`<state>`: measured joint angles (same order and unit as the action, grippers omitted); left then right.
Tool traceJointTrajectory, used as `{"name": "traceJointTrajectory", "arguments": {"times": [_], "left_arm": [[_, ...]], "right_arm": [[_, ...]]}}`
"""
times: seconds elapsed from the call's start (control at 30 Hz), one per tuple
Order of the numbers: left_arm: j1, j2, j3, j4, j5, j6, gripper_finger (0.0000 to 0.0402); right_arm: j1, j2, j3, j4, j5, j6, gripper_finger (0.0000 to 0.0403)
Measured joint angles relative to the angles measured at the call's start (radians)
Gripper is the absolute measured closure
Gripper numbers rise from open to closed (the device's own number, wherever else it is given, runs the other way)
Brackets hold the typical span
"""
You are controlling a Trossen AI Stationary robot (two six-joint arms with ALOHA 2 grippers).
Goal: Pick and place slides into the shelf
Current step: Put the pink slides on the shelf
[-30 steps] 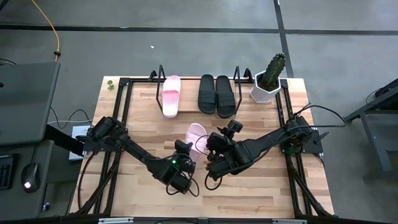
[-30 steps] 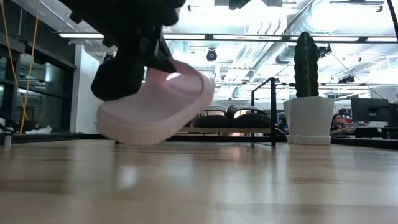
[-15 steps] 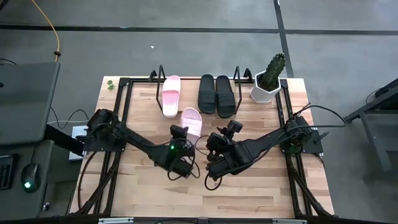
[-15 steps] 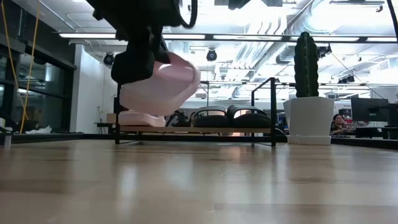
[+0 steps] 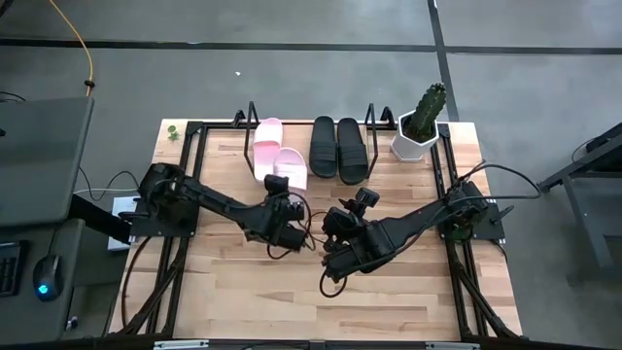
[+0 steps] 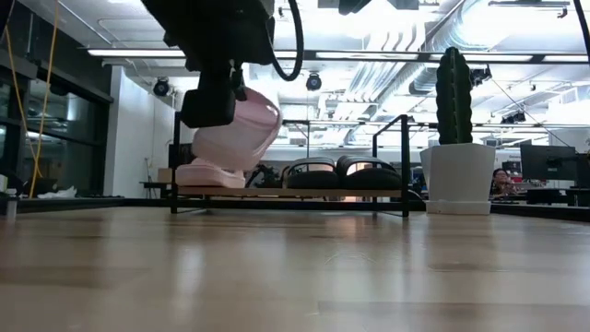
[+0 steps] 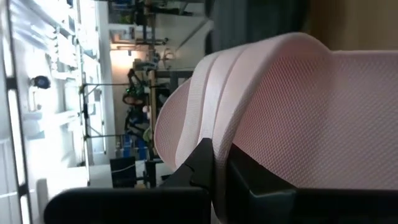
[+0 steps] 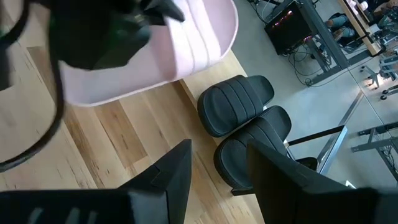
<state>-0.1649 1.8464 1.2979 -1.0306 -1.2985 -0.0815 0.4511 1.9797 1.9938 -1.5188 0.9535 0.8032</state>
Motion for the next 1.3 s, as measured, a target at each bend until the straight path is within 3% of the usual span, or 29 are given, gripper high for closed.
{"name": "traceJointTrajectory", "arguments": {"times": [0.2,0.4,0.77,0.9,1.13,1.3], "left_arm": [[0.059,-0.079,0.000,-0.001,0.001,0.033,0.0396],[0.109,-0.175,0.000,0.067,0.075,0.123,0.0398],[0.253,-0.299,0.000,0.402,0.410,0.460,0.0400],[0.312,-0.315,0.000,0.412,0.427,0.481,0.0400],[0.420,-0.322,-0.001,0.408,0.582,0.479,0.0400],[0.472,-0.322,-0.038,0.471,0.635,0.514,0.0400]], "right_arm": [[0.000,0.000,0.000,-0.003,0.000,0.000,0.0257],[0.000,0.000,0.000,-0.003,0.000,0.000,0.0257],[0.000,0.000,0.000,-0.003,0.001,0.000,0.0257],[0.000,0.000,0.000,-0.003,0.001,0.000,0.0257],[0.000,0.000,0.000,-0.003,0.000,0.000,0.0257],[0.000,0.000,0.000,-0.003,0.001,0.000,0.0257]]}}
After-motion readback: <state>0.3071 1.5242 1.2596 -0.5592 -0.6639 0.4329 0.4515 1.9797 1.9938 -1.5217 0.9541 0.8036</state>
